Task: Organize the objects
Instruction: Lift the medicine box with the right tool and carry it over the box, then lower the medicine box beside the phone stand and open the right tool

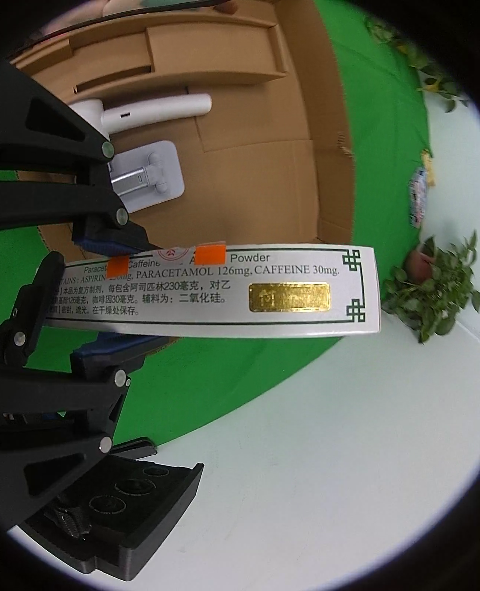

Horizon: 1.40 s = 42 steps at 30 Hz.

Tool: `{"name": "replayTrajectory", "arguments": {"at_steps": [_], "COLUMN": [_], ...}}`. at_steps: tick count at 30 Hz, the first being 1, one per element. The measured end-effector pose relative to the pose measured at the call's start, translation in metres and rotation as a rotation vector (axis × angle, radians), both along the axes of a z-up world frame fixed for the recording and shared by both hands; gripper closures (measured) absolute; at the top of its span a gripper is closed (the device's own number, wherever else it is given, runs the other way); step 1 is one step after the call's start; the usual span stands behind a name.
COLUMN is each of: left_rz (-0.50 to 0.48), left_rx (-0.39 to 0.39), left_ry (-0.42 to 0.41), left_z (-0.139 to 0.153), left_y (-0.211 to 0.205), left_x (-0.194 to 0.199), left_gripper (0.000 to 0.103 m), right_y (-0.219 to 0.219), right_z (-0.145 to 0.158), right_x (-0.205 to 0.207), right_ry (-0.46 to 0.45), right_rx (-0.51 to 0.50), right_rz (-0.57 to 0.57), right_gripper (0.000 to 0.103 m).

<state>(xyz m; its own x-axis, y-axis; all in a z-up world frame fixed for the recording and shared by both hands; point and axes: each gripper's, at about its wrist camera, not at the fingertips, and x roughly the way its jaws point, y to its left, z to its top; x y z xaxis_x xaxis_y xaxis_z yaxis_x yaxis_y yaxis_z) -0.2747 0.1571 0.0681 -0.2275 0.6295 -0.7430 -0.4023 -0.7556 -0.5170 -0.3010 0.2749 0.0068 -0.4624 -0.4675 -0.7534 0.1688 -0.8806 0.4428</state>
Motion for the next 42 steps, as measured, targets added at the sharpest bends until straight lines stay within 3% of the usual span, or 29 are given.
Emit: {"name": "replayTrajectory", "arguments": {"at_steps": [11, 23, 29, 39, 42], "left_rz": [0.035, 0.08, 0.102, 0.147, 0.156], "left_rx": [0.004, 0.007, -0.038, -0.092, -0.103], "left_ry": [-0.145, -0.246, -0.24, -0.177, -0.141], "left_z": [-0.061, -0.102, -0.101, -0.073, -0.063], "left_y": [0.003, -0.001, -0.006, -0.034, -0.047], "left_x": [-0.031, -0.058, -0.056, -0.024, -0.012], "left_gripper": [0.067, 0.061, 0.053, 0.055, 0.055], "right_y": [0.01, 0.01, 0.004, -0.013, -0.014], "right_z": [-0.05, -0.072, -0.069, -0.061, -0.079], "right_x": [-0.043, -0.089, -0.098, -0.095, -0.078], "right_ry": [-0.141, -0.237, -0.223, -0.227, -0.224], "right_rx": [0.0, 0.06, 0.118, 0.151, 0.199], "right_rz": [-0.008, -0.018, -0.02, -0.057, -0.067], "right_gripper": [0.042, 0.042, 0.043, 0.042, 0.042]}}
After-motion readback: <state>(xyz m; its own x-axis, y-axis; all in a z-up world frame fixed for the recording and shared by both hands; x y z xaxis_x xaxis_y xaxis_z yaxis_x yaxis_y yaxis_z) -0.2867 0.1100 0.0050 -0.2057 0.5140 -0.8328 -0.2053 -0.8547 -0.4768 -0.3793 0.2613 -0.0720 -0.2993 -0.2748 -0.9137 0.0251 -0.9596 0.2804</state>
